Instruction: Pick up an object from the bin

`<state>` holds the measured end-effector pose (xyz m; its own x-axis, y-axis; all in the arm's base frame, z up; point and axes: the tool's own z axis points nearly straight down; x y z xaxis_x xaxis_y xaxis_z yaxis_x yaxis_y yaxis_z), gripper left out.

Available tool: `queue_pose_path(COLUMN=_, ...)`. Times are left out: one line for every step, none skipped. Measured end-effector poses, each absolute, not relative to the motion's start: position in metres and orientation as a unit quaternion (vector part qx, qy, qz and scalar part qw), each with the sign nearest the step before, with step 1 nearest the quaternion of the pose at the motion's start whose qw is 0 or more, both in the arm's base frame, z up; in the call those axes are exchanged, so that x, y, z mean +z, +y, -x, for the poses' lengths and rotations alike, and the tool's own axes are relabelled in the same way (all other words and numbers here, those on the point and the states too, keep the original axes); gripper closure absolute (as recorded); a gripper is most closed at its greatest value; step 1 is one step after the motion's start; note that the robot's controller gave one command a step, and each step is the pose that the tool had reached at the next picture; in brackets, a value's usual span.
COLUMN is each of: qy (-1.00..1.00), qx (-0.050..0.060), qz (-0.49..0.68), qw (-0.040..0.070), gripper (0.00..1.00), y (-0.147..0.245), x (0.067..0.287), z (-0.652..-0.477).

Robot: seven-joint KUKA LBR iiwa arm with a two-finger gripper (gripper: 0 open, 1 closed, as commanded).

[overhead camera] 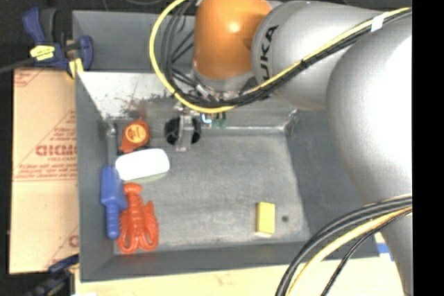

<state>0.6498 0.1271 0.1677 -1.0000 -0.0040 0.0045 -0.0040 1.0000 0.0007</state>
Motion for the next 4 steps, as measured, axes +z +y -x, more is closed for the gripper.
queue_pose_path(qy=-1.0, qx=-0.001, qz=-0.001, qw=-0.002, gripper=0.0, y=0.126, x=0.173, z=-0.652)
queue_pose_path(qy=-0.996, qx=0.001, qz=-0.094, qw=-0.007, gripper=0.0, y=0.158, x=0.136, z=-0.653)
queue_pose_path(qy=-0.977, qx=0.0, qz=-0.215, qw=0.0, gripper=0.0, y=0.189, x=0.121, z=-0.64)
queue_pose_path(qy=-0.995, qx=-0.001, qz=-0.1, qw=-0.003, gripper=0.0, y=0.218, x=0.121, z=-0.653)
